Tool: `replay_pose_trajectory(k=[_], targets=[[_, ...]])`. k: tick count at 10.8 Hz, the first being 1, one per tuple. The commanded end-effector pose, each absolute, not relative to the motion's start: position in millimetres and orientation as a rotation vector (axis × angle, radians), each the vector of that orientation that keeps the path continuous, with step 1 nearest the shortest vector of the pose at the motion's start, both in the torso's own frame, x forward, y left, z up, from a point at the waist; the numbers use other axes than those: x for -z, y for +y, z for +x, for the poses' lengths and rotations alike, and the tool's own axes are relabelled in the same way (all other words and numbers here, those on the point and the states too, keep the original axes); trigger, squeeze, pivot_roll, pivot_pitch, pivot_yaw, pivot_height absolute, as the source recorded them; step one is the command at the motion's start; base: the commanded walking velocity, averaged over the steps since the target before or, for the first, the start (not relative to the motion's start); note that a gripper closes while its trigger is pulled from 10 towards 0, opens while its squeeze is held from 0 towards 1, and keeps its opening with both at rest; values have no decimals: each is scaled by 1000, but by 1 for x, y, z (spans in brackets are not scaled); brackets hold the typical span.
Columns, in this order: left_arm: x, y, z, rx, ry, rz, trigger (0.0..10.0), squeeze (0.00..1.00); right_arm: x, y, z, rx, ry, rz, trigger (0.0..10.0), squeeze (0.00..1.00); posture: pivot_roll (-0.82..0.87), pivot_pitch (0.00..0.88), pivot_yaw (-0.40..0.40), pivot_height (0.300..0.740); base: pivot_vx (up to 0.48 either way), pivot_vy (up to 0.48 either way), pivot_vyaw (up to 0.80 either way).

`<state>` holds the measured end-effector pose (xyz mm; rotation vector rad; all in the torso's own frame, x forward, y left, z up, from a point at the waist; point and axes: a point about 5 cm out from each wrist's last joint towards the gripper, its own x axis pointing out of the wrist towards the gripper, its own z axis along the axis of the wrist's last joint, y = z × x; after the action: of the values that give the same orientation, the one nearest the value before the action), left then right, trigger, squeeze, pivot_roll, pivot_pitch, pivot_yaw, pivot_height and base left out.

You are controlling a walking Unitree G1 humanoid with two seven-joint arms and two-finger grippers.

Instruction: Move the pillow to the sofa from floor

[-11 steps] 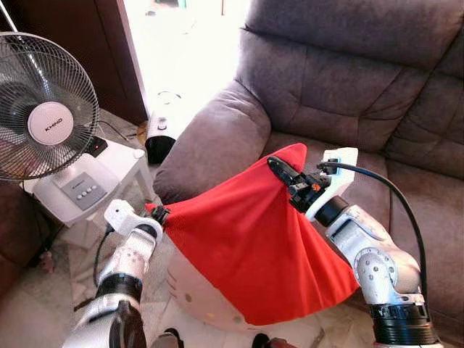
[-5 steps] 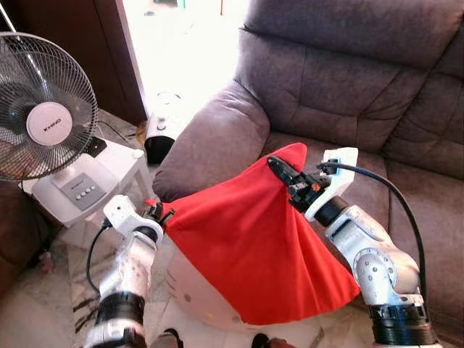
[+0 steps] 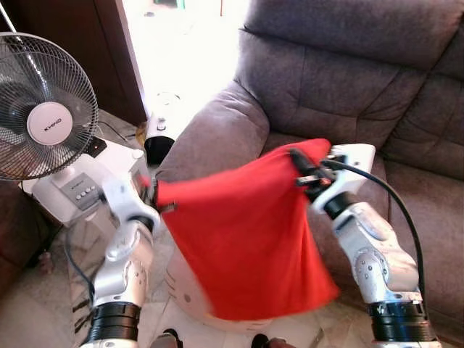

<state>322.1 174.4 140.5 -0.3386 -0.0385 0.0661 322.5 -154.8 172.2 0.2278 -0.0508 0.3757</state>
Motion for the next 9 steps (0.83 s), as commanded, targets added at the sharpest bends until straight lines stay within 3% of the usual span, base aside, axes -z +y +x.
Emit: replay_pose_trajectory(k=[1, 4, 6, 9], targets=[[-164, 175, 319, -50, -156, -288, 10000, 0, -188, -166, 326, -306, -142, 210, 10000, 0, 63, 144, -67, 740, 0, 0, 0], [-208, 171, 313, -13, -318, -169, 10000, 0, -209, -175, 323, -196, -287, 140, 10000, 0, 61, 141, -62, 740, 0, 0, 0], [-223, 159, 311, 63, -395, 62, 10000, 0, -194, -178, 320, -89, -267, 120, 10000, 0, 67, 141, -61, 740, 0, 0, 0], [-217, 157, 309, 52, -376, 79, 10000, 0, -201, -177, 325, -51, -300, 125, 10000, 0, 60, 144, -59, 740, 0, -96, 0]])
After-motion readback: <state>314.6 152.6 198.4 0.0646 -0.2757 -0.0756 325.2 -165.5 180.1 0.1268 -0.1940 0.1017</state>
